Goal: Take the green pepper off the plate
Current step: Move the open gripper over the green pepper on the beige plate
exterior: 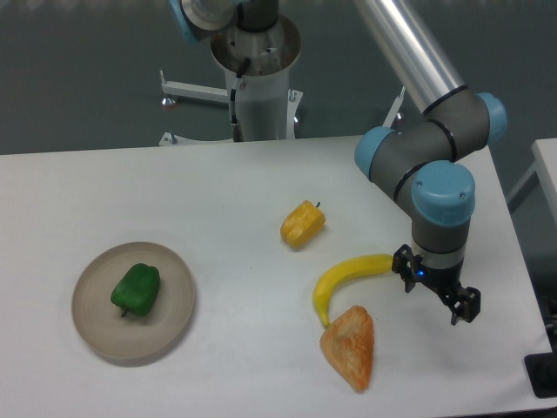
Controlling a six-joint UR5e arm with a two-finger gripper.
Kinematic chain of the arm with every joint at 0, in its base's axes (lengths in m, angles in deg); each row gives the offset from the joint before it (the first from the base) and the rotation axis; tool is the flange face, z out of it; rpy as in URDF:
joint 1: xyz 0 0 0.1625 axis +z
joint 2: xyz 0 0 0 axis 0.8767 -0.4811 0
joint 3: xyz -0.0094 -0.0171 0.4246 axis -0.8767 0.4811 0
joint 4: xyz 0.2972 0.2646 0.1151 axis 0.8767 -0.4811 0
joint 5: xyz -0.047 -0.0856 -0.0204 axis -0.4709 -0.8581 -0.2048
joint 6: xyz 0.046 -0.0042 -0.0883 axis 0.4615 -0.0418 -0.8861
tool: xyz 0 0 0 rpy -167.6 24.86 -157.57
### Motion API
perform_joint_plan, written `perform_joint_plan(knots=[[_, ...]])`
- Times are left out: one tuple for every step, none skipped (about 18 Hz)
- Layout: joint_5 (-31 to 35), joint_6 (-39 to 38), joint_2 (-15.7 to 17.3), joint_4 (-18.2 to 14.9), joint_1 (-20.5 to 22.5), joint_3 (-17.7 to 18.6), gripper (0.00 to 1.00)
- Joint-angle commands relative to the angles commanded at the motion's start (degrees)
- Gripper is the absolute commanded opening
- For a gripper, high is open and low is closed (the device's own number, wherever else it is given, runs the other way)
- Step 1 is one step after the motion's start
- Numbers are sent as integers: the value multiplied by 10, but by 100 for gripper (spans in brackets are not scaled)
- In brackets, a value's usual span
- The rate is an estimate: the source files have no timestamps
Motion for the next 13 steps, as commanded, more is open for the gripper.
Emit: perform_joint_plan(knots=[[0, -2, 2, 1, -1, 4, 100], [1, -2, 4, 0, -3, 8, 100], [7, -4, 5, -1, -9, 6, 100], [11, -6, 9, -1, -16, 6, 100], [10, -12, 17, -3, -18, 9, 100], [7, -24, 27, -7, -20, 17, 100], [4, -42, 36, -7, -28, 29, 100], [3, -59, 47, -7, -35, 40, 100], [1, -74, 60, -8, -41, 53, 100], [-3, -94, 71, -8, -50, 68, 100], [-10, -122, 83, -8, -58, 81, 100], [-21, -157, 93, -8, -65, 90, 100], [-37, -189, 103, -8, -73, 102, 100]])
